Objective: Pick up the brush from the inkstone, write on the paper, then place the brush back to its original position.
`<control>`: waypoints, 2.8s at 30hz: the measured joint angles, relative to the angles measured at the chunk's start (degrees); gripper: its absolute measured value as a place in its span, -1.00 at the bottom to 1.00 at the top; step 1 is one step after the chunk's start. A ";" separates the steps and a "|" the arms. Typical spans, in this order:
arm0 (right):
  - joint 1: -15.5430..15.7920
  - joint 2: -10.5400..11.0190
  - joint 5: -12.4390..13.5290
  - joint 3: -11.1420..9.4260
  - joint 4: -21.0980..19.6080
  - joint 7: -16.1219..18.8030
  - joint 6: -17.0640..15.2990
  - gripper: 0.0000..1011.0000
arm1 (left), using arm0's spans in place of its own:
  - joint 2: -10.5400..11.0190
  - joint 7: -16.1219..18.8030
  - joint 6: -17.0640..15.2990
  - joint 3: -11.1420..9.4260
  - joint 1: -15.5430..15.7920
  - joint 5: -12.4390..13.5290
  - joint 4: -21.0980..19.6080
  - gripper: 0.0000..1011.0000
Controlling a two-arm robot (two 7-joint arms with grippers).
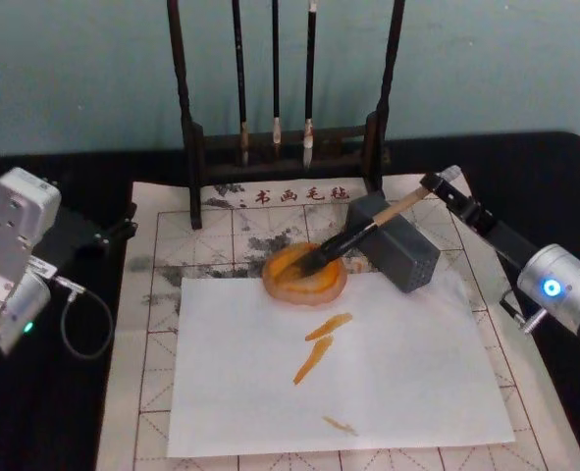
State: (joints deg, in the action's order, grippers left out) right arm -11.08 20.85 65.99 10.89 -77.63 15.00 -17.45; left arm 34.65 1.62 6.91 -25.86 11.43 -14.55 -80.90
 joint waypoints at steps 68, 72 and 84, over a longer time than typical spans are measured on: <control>-4.14 -0.33 7.36 3.56 5.56 1.46 0.60 0.88 | 0.00 0.00 0.00 0.00 0.00 0.00 0.00 0.98; -4.14 -0.33 7.34 3.56 5.56 1.47 0.60 0.67 | 0.00 0.00 0.00 0.00 0.00 0.00 0.00 0.98; -4.14 -0.33 7.31 3.56 5.56 1.47 0.60 -0.08 | 0.00 0.00 0.00 0.00 0.00 0.00 0.00 0.98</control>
State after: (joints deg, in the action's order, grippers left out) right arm -15.22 20.53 73.30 14.45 -72.07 16.46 -16.85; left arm 34.65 1.62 6.91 -25.86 11.43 -14.55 -80.90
